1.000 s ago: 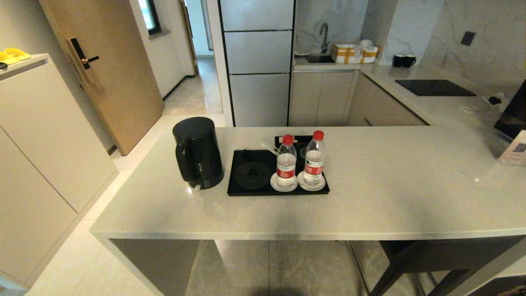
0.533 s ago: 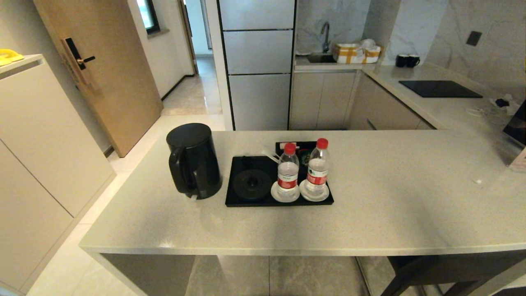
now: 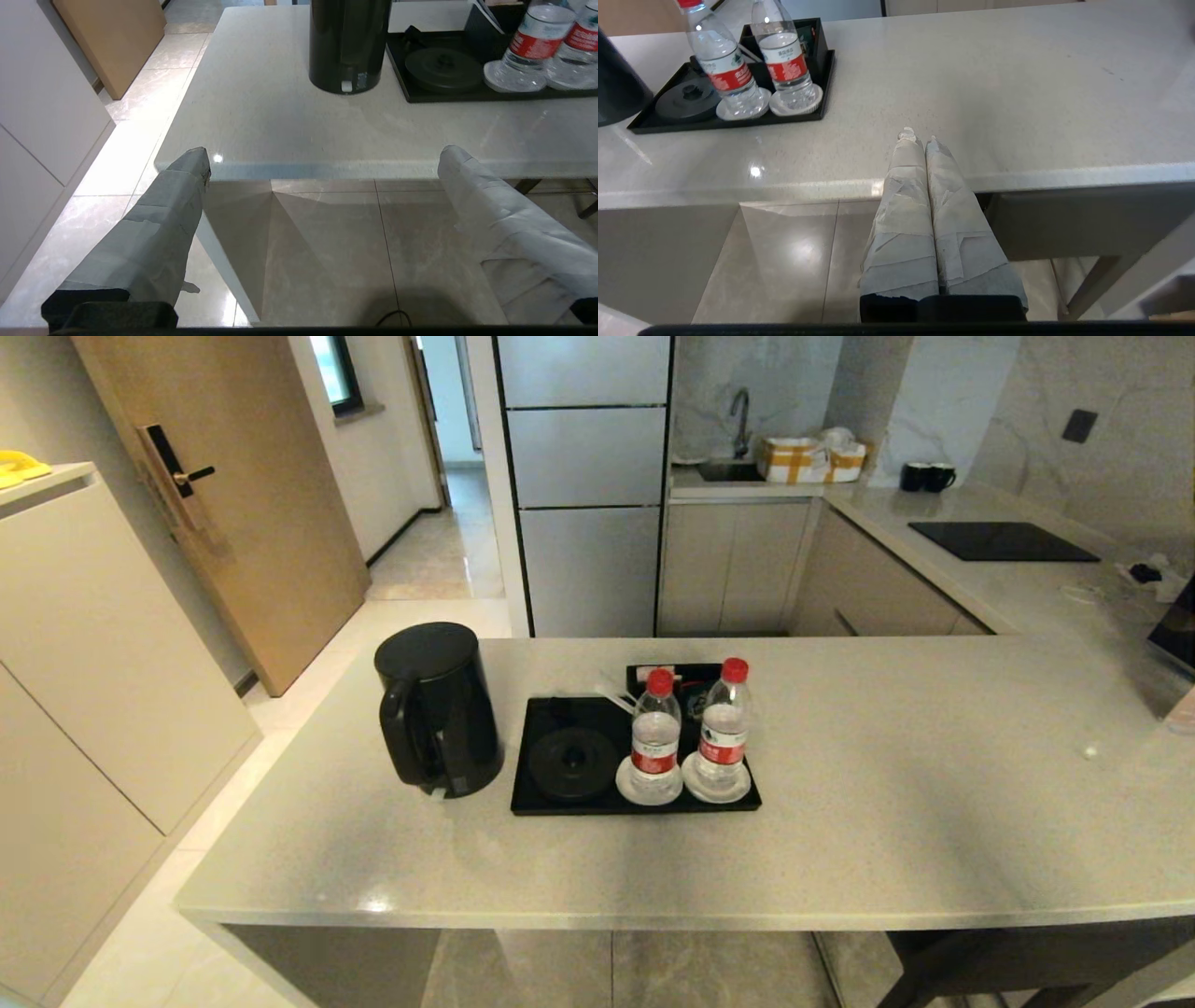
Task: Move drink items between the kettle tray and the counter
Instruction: Pick up the bottled water
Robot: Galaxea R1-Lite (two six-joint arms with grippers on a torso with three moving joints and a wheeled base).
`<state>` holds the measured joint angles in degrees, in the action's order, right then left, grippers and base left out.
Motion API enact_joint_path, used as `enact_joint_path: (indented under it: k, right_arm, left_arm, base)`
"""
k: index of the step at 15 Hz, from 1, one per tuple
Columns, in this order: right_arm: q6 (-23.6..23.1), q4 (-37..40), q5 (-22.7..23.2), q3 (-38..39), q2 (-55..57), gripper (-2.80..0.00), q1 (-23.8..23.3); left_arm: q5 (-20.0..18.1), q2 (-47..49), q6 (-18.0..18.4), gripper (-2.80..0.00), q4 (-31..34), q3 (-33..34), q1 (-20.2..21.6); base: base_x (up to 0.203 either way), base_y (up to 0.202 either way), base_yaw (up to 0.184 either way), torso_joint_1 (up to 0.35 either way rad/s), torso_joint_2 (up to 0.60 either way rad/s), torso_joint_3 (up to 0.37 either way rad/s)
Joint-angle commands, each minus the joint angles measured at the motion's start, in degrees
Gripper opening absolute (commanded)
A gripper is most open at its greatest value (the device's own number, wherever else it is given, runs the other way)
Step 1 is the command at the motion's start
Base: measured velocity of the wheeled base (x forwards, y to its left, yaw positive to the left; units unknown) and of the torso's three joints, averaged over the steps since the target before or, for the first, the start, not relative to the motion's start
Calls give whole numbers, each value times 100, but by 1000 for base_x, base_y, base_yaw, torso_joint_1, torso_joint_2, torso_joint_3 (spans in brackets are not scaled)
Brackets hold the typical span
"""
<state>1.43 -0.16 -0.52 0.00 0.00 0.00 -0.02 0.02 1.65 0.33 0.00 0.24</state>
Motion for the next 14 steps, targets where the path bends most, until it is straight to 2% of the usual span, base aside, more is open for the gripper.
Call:
enact_joint_path:
  k: [1,7,14]
  right_arm:
    - [5,-2,0,0,9,-280,-1]
    - [7,-2,8,0,9,-280,0]
    - [-48,-61,-22,-40,4,-280,-6]
  left_arm:
    - [2,6,2,0,2,9,2]
    - [2,6,-6,0,2,9,2]
    - [-6,2,29,0,2,9,2]
  base:
    - [0,0,0,227,6,212]
    - [0,0,0,247,-38,199]
    - [0,0,0,30,-4,27]
